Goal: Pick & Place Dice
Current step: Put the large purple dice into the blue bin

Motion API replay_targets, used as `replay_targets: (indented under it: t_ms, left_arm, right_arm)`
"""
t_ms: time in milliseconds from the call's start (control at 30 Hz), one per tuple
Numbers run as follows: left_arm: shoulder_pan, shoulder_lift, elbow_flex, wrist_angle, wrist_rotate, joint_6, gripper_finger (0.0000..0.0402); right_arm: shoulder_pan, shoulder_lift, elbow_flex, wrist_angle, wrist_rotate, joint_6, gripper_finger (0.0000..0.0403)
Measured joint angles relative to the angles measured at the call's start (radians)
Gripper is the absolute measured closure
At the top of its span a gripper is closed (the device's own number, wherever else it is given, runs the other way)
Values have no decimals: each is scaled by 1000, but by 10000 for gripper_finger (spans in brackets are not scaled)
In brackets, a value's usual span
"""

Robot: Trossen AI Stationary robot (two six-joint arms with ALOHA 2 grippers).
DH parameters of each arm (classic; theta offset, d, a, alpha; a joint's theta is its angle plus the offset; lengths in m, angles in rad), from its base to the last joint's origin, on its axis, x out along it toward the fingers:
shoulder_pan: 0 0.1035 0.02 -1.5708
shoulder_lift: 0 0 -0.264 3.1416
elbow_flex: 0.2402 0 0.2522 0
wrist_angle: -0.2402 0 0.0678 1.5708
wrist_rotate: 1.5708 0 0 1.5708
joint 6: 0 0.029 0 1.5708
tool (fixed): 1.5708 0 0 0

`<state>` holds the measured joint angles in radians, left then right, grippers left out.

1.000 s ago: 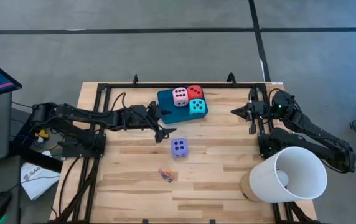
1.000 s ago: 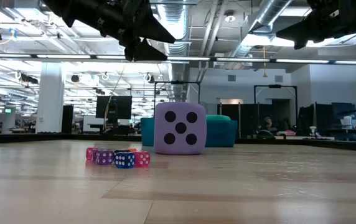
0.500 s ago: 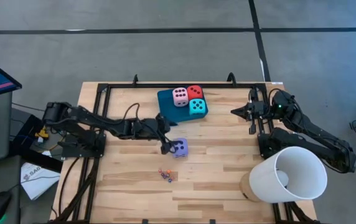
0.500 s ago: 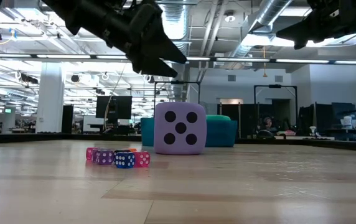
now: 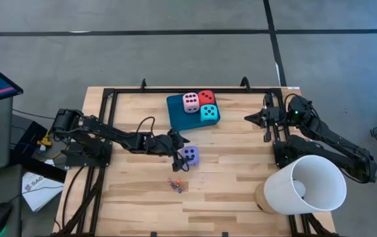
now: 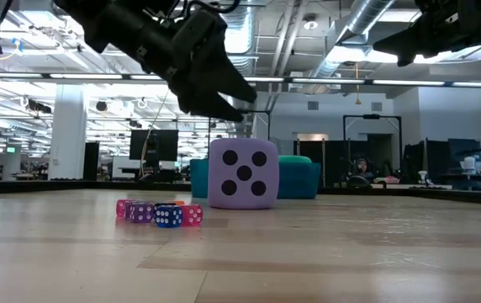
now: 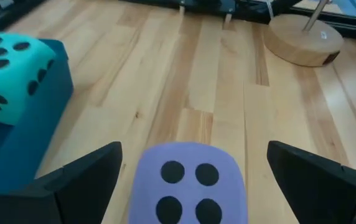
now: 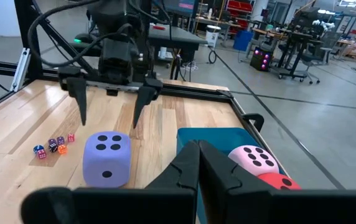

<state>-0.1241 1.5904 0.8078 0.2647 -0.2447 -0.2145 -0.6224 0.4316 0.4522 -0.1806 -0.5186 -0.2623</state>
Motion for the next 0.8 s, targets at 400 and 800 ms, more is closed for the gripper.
replay_targets:
  t_ms: [400, 800]
  left_arm:
    - [0, 63, 36, -73, 5, -30, 10]
    - [0, 62, 51, -127, -16, -27, 11]
  right_arm:
    - [0, 0, 0, 0, 0, 1, 403]
    - [0, 0, 0, 1, 0, 0, 403]
